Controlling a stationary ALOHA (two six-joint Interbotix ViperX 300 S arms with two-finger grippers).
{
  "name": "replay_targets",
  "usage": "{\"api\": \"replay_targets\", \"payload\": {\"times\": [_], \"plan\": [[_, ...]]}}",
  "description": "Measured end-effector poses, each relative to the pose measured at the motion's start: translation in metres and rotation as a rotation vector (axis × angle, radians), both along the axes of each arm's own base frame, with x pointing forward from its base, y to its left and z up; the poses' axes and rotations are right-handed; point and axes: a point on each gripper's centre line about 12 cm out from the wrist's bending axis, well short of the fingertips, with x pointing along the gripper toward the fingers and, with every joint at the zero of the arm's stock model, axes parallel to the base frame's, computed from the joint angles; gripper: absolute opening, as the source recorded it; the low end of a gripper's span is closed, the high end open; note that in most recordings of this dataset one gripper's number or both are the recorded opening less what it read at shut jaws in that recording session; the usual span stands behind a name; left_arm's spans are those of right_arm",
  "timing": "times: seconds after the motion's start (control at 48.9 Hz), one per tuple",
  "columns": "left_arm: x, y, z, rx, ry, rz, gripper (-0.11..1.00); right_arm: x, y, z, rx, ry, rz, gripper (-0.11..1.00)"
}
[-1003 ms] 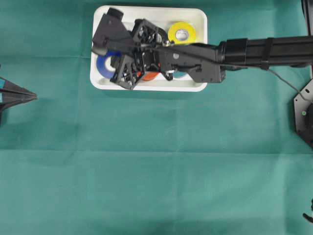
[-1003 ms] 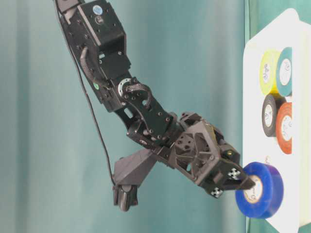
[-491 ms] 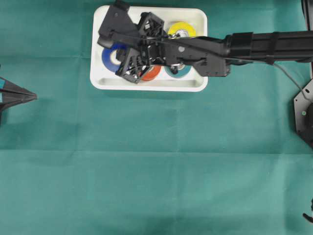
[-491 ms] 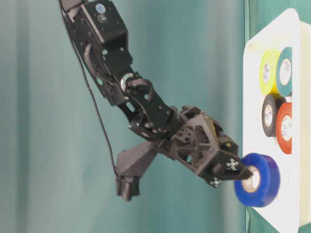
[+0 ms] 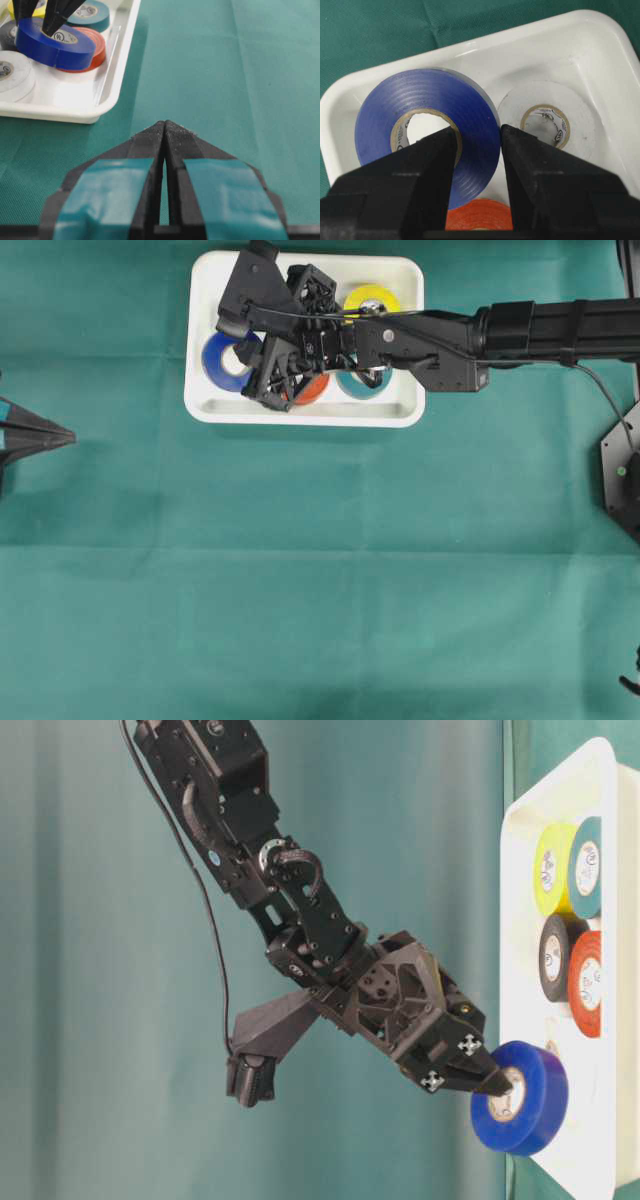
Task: Put the tape into the white case with the right arm.
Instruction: 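Carry the blue roll into the tray's left side and release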
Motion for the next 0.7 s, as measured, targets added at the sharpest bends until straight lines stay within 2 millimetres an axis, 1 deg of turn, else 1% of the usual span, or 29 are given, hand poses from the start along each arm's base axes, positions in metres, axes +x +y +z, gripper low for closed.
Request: {"api": "replay_targets", "payload": {"times": [0.02,0.061,0.123,0.164,0.287,0.348,0.389,0.614,0.696], "plan": [[0.0,0.0,0.0,-0.002,0.0,0.0,0.0,0.0,0.0,0.0,-0.001,0.0,0.001,0.01],[0.0,0.0,0.0,0.0,0.0,0.0,0.0,-0.001,-0.001,-0.001,0.001,0.006,-0.006,0.06],[0.0,0.0,0.0,0.0,0.0,0.0,0.0,-0.002,-0.002,-0.002,-0.002,0.02,-0.012,0.17],[0.0,0.0,0.0,-0.003,0.0,0.001,0.0,-0.004,-0.002,-0.003,-0.003,0.032,-0.018,0.27],[0.0,0.0,0.0,-0.002,0.0,0.0,0.0,-0.007,-0.004,-0.005,-0.005,0.06,-0.035,0.64],[0.0,0.0,0.0,0.0,0.0,0.0,0.0,-0.007,-0.004,-0.005,-0.006,0.063,-0.036,0.8],[0.0,0.0,0.0,-0.003,0.0,0.001,0.0,-0.007,-0.004,-0.005,-0.008,0.062,-0.035,0.83],[0.0,0.0,0.0,0.0,0.0,0.0,0.0,-0.007,-0.004,-0.006,-0.013,0.068,-0.031,0.82],[0.0,0.0,0.0,0.0,0.0,0.0,0.0,-0.012,-0.004,-0.006,-0.013,0.081,-0.035,0.82]]}}
